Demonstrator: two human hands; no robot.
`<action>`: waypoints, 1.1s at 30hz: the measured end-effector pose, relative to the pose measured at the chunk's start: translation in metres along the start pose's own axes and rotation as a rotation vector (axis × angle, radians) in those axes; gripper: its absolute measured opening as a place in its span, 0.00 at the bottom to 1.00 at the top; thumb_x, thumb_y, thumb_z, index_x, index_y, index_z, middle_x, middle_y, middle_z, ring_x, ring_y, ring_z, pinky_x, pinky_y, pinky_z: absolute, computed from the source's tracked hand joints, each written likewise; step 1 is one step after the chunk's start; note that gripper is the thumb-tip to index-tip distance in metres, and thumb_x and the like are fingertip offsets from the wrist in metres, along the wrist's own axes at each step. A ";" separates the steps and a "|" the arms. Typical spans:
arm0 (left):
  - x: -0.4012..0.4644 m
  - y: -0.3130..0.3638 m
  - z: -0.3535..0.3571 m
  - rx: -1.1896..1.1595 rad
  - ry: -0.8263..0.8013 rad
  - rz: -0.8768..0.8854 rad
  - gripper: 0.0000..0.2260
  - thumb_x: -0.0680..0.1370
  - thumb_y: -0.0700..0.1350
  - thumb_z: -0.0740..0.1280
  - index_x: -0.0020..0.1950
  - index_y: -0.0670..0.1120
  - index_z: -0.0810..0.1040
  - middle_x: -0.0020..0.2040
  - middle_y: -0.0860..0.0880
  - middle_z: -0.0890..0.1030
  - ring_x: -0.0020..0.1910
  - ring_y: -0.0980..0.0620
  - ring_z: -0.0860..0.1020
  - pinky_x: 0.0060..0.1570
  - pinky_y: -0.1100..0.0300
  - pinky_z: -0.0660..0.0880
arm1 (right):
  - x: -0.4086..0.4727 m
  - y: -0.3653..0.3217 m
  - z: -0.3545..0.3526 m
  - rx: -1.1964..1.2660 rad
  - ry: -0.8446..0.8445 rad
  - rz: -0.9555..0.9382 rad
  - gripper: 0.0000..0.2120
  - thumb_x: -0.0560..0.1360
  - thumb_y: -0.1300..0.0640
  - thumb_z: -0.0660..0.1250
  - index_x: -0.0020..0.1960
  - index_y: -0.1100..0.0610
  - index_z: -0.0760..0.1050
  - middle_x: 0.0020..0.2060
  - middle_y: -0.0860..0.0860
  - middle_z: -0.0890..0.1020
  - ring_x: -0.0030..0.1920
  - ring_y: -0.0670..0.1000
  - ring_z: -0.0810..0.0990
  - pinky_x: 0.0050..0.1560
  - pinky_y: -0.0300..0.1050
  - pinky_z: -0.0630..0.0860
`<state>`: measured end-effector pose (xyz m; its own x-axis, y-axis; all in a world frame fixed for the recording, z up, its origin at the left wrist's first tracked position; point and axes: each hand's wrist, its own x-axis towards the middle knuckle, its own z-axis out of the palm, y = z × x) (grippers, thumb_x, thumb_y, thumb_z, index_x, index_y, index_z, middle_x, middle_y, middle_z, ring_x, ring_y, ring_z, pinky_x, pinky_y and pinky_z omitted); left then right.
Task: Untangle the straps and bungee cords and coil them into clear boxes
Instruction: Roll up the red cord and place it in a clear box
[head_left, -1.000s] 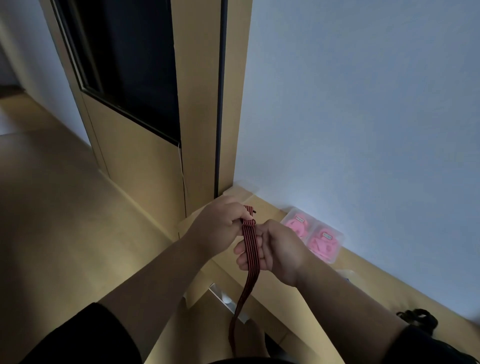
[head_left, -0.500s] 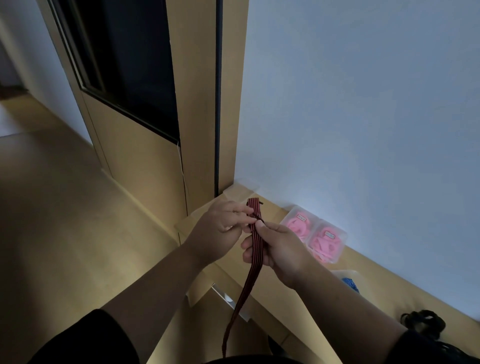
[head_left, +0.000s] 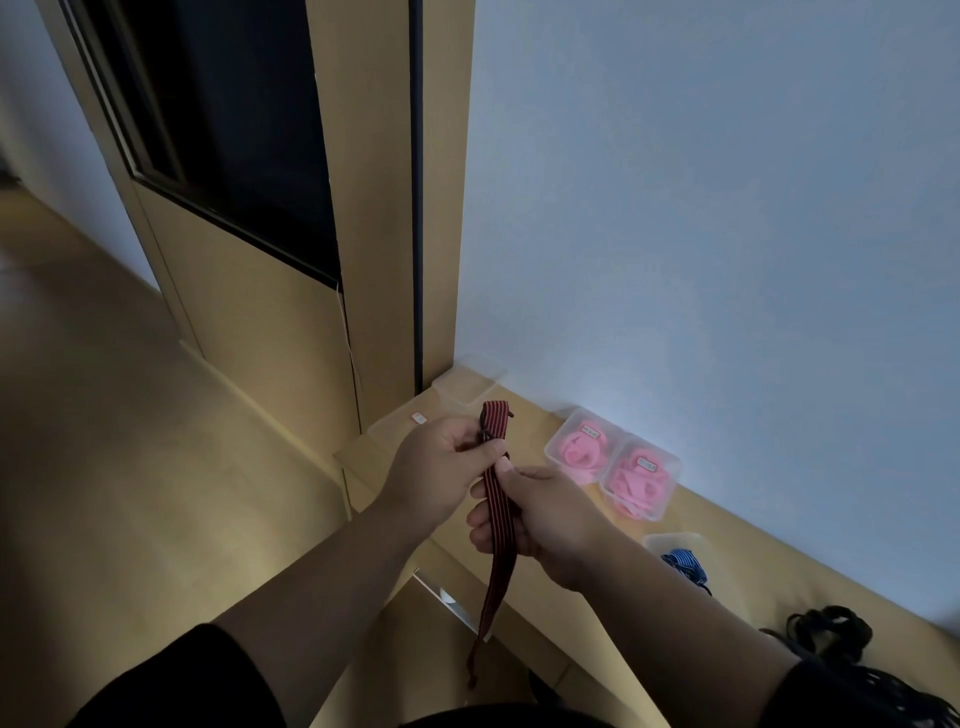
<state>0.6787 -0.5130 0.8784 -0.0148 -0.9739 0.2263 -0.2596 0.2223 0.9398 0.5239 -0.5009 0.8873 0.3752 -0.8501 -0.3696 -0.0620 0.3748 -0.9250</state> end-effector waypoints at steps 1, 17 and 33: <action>0.000 -0.001 0.000 0.052 0.004 0.031 0.08 0.78 0.47 0.68 0.39 0.53 0.81 0.30 0.50 0.80 0.30 0.55 0.77 0.41 0.57 0.74 | 0.000 0.000 -0.001 0.018 0.007 0.019 0.25 0.83 0.43 0.59 0.54 0.65 0.80 0.40 0.61 0.85 0.40 0.59 0.85 0.45 0.51 0.83; 0.004 -0.025 -0.010 0.242 -0.162 0.331 0.13 0.79 0.34 0.68 0.61 0.44 0.84 0.56 0.50 0.82 0.59 0.51 0.79 0.61 0.54 0.74 | -0.009 -0.006 -0.005 0.169 -0.004 0.055 0.27 0.82 0.40 0.61 0.48 0.62 0.84 0.40 0.61 0.84 0.36 0.56 0.84 0.40 0.49 0.82; -0.013 -0.024 0.005 -0.625 -0.225 -0.354 0.12 0.80 0.49 0.67 0.54 0.42 0.82 0.42 0.43 0.82 0.36 0.49 0.79 0.38 0.54 0.78 | -0.018 0.005 0.002 -0.046 0.061 -0.155 0.13 0.84 0.57 0.63 0.46 0.57 0.84 0.36 0.56 0.82 0.34 0.52 0.80 0.43 0.47 0.82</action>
<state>0.6804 -0.5055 0.8516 -0.2463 -0.9628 -0.1108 0.3103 -0.1867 0.9321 0.5184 -0.4828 0.8900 0.3265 -0.9179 -0.2257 -0.0504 0.2216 -0.9738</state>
